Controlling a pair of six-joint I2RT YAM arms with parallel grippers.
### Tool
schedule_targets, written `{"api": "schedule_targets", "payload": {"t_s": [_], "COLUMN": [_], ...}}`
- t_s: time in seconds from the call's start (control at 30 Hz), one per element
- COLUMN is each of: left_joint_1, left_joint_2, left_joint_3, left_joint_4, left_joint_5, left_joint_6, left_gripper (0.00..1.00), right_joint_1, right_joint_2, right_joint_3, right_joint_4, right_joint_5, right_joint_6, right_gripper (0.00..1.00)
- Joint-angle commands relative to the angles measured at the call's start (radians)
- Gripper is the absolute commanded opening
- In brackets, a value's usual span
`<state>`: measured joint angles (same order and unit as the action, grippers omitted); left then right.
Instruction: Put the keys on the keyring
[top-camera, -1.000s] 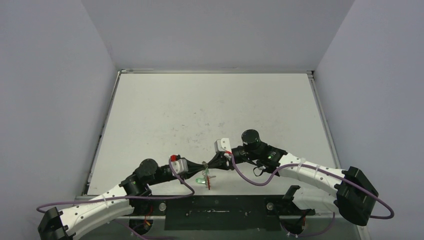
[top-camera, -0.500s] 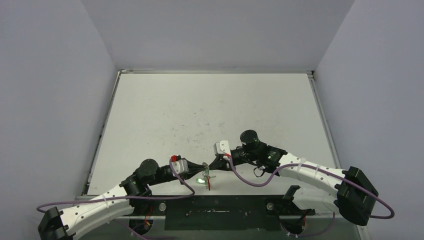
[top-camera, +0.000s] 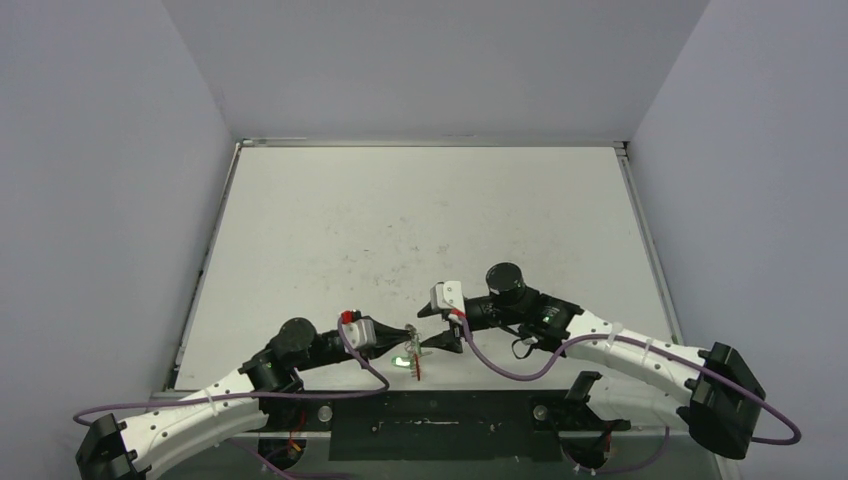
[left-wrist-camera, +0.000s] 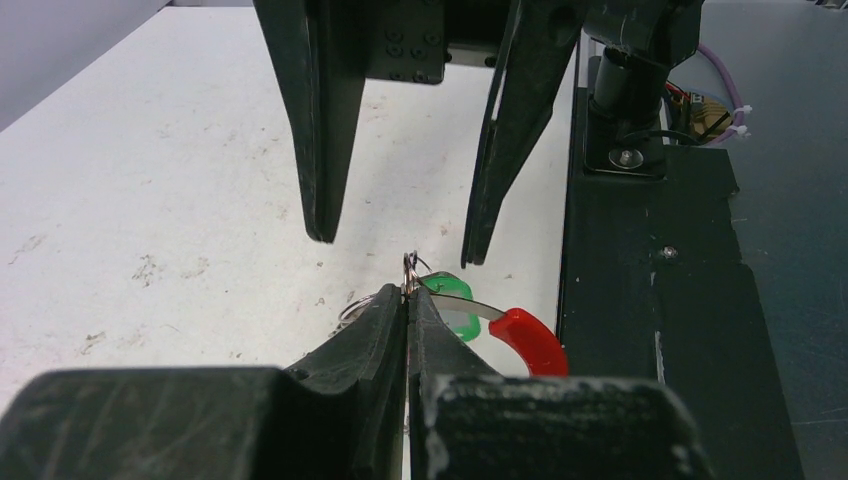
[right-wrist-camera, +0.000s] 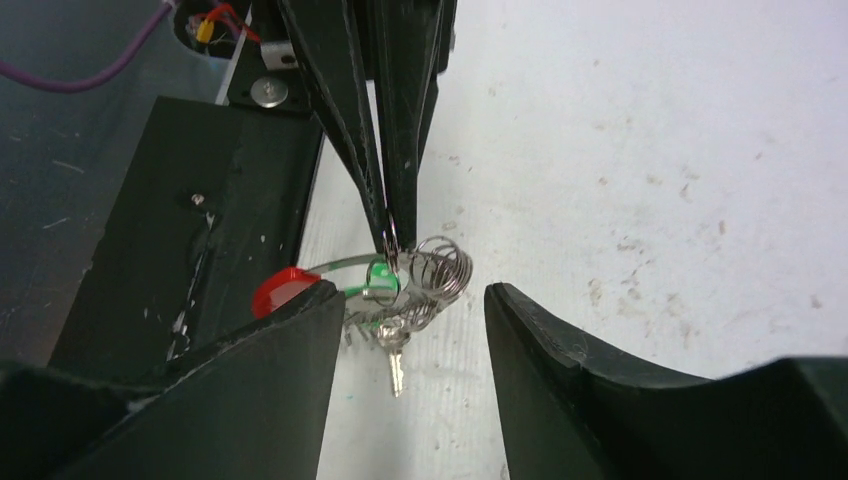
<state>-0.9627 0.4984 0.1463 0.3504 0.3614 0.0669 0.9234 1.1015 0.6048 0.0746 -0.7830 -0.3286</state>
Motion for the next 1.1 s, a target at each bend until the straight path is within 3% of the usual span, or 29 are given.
{"api": "schedule_targets", "payload": {"t_s": [0.0, 0.13, 0.4, 0.53, 0.7, 0.97, 1.0, 1.07], "left_joint_1": [-0.004, -0.004, -0.004, -0.004, -0.004, -0.004, -0.004, -0.004], "left_joint_2": [-0.006, -0.003, 0.002, -0.003, -0.003, -0.007, -0.011, -0.023], "left_joint_3": [0.015, 0.017, 0.021, 0.021, 0.022, 0.031, 0.034, 0.043], "left_joint_4": [0.081, 0.086, 0.087, 0.082, 0.081, 0.057, 0.049, 0.014], "left_joint_5": [0.015, 0.014, 0.019, 0.019, 0.016, 0.010, 0.006, 0.002], "left_joint_6": [0.005, 0.007, 0.010, 0.010, 0.017, 0.024, 0.026, 0.035], "left_gripper": [0.00, 0.00, 0.00, 0.00, 0.00, 0.00, 0.02, 0.18], "right_joint_1": [0.027, 0.047, 0.057, 0.056, 0.057, 0.055, 0.055, 0.057], "right_joint_2": [-0.081, -0.072, -0.005, -0.009, -0.019, -0.037, -0.039, -0.034], "right_joint_3": [-0.008, -0.005, 0.016, 0.010, 0.023, 0.032, 0.044, 0.081], "right_joint_4": [0.135, 0.151, 0.125, 0.108, 0.066, 0.032, 0.007, -0.086], "right_joint_5": [0.039, 0.042, 0.045, 0.082, 0.100, 0.109, 0.121, 0.152], "right_joint_6": [0.035, 0.033, 0.017, 0.001, -0.017, -0.019, -0.019, -0.020], "right_gripper": [0.56, 0.53, 0.36, 0.17, 0.01, 0.00, 0.00, 0.00]}}
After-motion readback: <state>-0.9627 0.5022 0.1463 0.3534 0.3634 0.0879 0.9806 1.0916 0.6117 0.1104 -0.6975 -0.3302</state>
